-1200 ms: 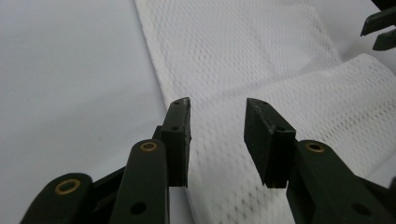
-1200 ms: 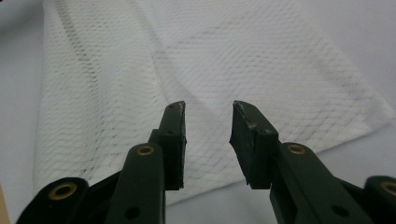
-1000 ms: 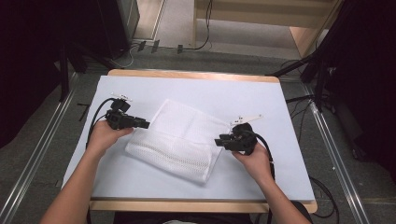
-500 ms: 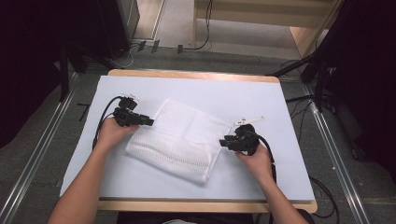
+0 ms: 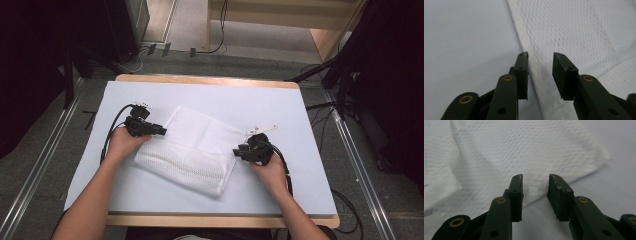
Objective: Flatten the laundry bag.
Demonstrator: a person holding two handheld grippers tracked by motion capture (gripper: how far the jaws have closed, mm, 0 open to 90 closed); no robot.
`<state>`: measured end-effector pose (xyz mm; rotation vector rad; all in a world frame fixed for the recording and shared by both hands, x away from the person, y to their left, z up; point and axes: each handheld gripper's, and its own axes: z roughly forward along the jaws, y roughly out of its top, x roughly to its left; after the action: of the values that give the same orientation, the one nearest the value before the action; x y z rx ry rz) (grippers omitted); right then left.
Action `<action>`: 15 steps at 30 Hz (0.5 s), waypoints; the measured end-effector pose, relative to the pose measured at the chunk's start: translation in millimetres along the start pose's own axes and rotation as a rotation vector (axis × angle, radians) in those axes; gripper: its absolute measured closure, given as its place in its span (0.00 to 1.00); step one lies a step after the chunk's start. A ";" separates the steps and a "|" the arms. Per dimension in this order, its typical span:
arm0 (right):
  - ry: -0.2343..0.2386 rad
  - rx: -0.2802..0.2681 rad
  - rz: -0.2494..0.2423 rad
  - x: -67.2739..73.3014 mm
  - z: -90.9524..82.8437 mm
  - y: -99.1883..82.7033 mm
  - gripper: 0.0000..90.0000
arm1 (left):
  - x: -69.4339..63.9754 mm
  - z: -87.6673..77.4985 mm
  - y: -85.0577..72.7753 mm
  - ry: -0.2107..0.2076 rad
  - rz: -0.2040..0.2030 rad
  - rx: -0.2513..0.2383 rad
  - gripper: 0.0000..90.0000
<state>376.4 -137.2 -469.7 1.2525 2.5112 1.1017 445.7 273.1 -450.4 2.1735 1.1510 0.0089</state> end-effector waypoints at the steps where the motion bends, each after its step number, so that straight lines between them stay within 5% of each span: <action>1: -0.001 -0.001 0.002 0.9 1.2 0.7 0.74 | -0.3 0.4 -0.2 -0.002 -0.002 -0.002 0.77; 6: -0.032 -0.005 -0.028 6.7 3.8 1.4 0.77 | -3.5 2.2 -1.5 0.025 -0.006 -0.009 0.85; 11: -0.078 -0.012 -0.059 8.2 4.0 -0.5 0.90 | -3.7 4.1 -2.3 0.013 -0.018 -0.005 0.98; 15: -0.073 -0.007 -0.036 7.8 3.9 0.4 0.98 | -6.0 4.8 -1.4 0.014 -0.023 0.002 1.00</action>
<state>373.1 -129.1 -470.7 1.2180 2.4644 1.0374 442.4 266.5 -453.2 2.1649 1.1850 0.0133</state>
